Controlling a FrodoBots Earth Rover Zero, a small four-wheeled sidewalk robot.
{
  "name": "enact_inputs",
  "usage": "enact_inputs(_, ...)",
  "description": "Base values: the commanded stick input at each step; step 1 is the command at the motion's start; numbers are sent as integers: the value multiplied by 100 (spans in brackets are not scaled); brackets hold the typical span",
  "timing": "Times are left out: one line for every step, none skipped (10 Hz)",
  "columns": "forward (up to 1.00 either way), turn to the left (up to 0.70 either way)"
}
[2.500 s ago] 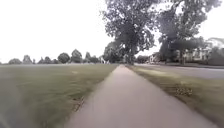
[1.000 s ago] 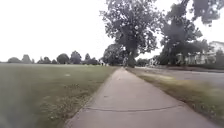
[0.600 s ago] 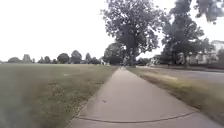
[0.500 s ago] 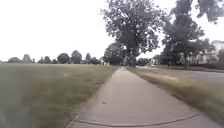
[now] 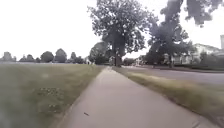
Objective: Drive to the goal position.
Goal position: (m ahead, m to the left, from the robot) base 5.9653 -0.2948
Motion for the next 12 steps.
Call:
enact_inputs(0, 0)
enact_inputs(0, 0)
enact_inputs(0, 0)
enact_inputs(0, 0)
enact_inputs(0, 0)
enact_inputs(0, 0)
enact_inputs(100, 0)
enact_inputs(100, 0)
enact_inputs(100, 0)
enact_inputs(100, 0)
enact_inputs(100, 0)
enact_inputs(100, 0)
